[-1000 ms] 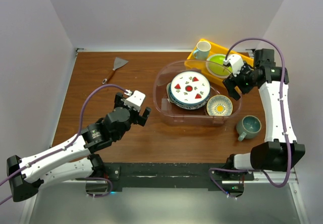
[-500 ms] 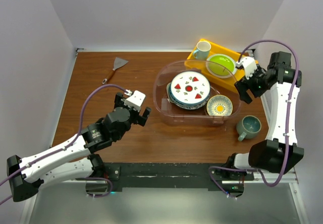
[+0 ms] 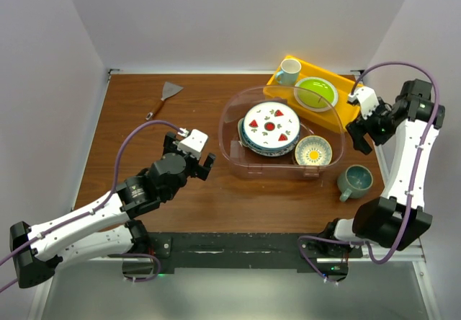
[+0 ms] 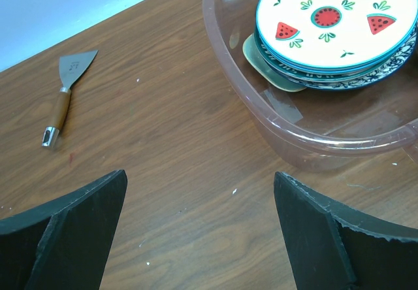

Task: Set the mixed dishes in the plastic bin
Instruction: Pick up the cup at the center of the board.

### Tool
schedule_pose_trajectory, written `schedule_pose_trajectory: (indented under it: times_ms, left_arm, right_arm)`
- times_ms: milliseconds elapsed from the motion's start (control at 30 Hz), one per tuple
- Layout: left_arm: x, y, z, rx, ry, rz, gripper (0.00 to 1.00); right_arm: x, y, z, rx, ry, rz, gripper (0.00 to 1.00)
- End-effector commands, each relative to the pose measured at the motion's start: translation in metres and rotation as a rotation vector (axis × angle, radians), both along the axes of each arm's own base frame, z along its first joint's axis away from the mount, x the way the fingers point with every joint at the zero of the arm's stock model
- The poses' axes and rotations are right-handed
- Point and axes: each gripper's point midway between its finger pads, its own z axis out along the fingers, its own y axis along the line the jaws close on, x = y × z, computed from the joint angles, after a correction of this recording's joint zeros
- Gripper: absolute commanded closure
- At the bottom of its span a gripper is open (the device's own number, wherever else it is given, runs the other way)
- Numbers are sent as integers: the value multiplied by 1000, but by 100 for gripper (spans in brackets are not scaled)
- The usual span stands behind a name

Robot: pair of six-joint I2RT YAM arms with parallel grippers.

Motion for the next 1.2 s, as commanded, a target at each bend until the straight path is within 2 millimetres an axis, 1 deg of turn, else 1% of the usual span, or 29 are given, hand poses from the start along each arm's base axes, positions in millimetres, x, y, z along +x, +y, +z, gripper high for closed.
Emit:
schedule_pose_trajectory:
  times_ms: [0, 667, 767, 933, 1000, 1033, 1067, 1133, 1167]
  left_arm:
    - [3, 4, 3, 12, -21, 15, 0]
    - [3, 7, 5, 13, -26, 27, 0]
    - [3, 7, 4, 15, -24, 27, 0]
    - [3, 7, 4, 15, -25, 30, 0]
    - [3, 8, 3, 17, -25, 31, 0]
    - [3, 7, 2, 19, -24, 31, 0]
    - [4, 7, 2, 21, -22, 31, 0]
    - [4, 7, 1, 24, -21, 31, 0]
    - [4, 6, 1, 24, -21, 31, 0]
  right_arm:
    - [-6, -1, 11, -18, -38, 35, 11]
    - [-19, -19, -9, -52, 17, 58, 11]
    - [-20, -27, -18, -71, 31, 49, 11]
    - [-19, -42, -42, -80, 79, 24, 11]
    - [-22, -45, -52, -70, 101, 10, 11]
    - [-21, -48, -57, -71, 101, 5, 11]
    - [-23, -48, -64, -60, 117, -1, 11]
    - [-23, -50, -71, -60, 119, -11, 11]
    - [-25, -49, -79, -48, 136, -12, 11]
